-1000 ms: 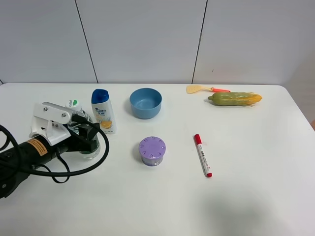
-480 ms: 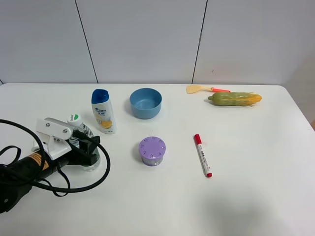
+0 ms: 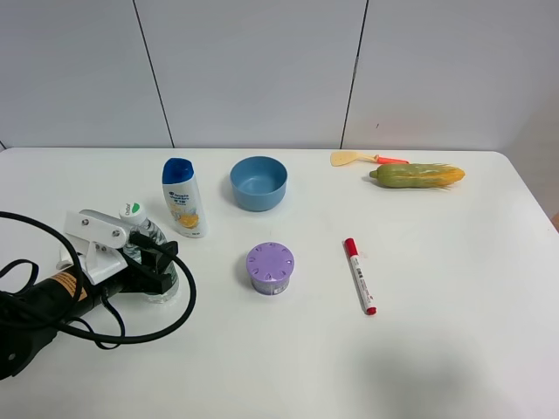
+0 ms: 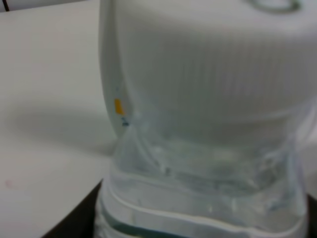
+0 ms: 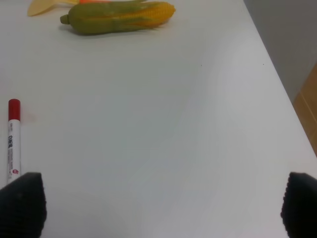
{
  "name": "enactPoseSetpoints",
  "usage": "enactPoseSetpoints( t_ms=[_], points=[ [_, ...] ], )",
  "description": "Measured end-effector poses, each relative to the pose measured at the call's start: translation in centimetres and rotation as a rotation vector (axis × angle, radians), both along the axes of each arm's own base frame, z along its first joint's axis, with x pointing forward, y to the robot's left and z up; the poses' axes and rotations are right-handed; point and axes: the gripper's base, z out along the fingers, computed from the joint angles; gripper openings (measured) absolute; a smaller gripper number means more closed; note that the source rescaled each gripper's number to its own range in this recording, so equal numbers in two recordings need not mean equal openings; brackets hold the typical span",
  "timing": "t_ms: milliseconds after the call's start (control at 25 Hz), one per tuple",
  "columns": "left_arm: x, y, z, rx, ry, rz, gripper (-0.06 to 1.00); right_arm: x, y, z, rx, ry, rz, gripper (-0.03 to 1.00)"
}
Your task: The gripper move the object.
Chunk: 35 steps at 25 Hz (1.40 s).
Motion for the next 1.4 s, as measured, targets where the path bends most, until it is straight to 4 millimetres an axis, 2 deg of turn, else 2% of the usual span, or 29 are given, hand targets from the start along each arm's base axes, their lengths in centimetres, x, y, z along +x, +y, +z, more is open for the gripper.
enactPoseSetpoints(
  t_ms=[160, 200, 360, 400, 600, 800, 840, 960, 1400],
  points=[
    [0.0, 0.0, 0.0, -0.006, 0.003, 0.003, 0.02, 0.0, 0.0, 0.0, 0.0, 0.0, 0.0, 1.0],
    [-0.01, -0.01, 0.0, -0.011, 0.006, 0.003, 0.05, 0.0, 0.0, 0.0, 0.0, 0.0, 0.0, 1.0],
    [-0.11, -0.14, -0.12, -0.036, 0.03, -0.003, 0.41, 0.0, 0.0, 0.0, 0.0, 0.0, 0.0, 1.0],
    [-0.11, -0.14, -0.14, -0.036, 0.031, -0.003, 0.47, 0.0, 0.0, 0.0, 0.0, 0.0, 0.0, 1.0],
    [-0.17, -0.25, -0.14, -0.041, 0.034, -0.016, 0.56, 0.0, 0.0, 0.0, 0.0, 0.0, 0.0, 1.0],
    [-0.18, -0.28, -0.14, -0.038, 0.033, -0.021, 0.9, 0.0, 0.0, 0.0, 0.0, 0.0, 0.0, 1.0],
    [-0.18, -0.28, -0.14, -0.038, 0.033, -0.021, 0.94, 0.0, 0.0, 0.0, 0.0, 0.0, 0.0, 1.0],
    [-0.2, -0.3, -0.14, -0.038, 0.033, -0.023, 0.98, 0.0, 0.0, 0.0, 0.0, 0.0, 0.0, 1.0],
    [-0.27, -0.44, -0.12, -0.038, 0.033, -0.042, 0.98, 0.0, 0.0, 0.0, 0.0, 0.0, 0.0, 1.0]
  ],
)
